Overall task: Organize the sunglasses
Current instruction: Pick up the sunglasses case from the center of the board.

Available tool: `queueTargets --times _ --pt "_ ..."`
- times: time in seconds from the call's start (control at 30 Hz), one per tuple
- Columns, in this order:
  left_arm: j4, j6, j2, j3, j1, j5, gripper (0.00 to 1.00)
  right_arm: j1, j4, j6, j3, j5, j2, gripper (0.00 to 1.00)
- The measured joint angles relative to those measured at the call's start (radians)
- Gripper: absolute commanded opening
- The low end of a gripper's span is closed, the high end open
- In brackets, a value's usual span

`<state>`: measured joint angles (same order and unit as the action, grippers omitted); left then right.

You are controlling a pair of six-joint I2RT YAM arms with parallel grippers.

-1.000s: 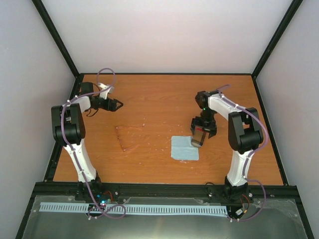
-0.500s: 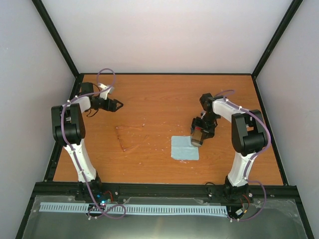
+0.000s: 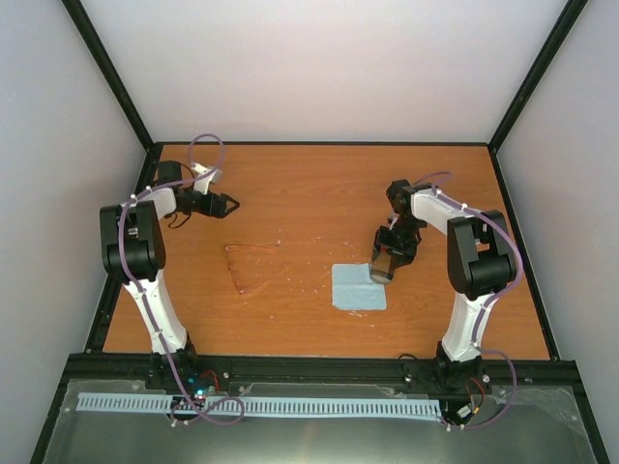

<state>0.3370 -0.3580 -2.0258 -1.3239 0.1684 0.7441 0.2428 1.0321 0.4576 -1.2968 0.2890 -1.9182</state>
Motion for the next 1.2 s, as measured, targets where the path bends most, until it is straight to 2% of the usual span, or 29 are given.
queueTargets --times 0.27,0.5,0.63,0.8,0.93,1.2 --pt "0.007 0.001 0.000 -0.010 0.000 0.011 0.94 0.000 0.016 -0.006 -0.026 -0.005 0.000 0.38" --pt "0.028 0.010 0.036 -0.086 -0.032 0.063 0.97 0.000 0.031 -0.036 -0.217 0.054 0.002 0.34" --pt "0.030 0.012 0.083 -0.118 -0.077 0.114 0.97 0.000 -0.027 -0.058 -0.266 0.194 0.021 0.33" --pt "0.031 0.019 0.131 -0.144 -0.122 0.231 0.99 0.001 -0.216 -0.049 -0.189 0.469 0.051 0.29" --pt "0.035 0.019 0.151 -0.145 -0.156 0.291 0.99 0.024 -0.343 -0.043 -0.165 0.634 0.047 0.16" --pt "0.054 0.018 0.215 -0.138 -0.210 0.362 0.99 0.124 -0.418 -0.080 -0.267 0.846 -0.016 0.15"
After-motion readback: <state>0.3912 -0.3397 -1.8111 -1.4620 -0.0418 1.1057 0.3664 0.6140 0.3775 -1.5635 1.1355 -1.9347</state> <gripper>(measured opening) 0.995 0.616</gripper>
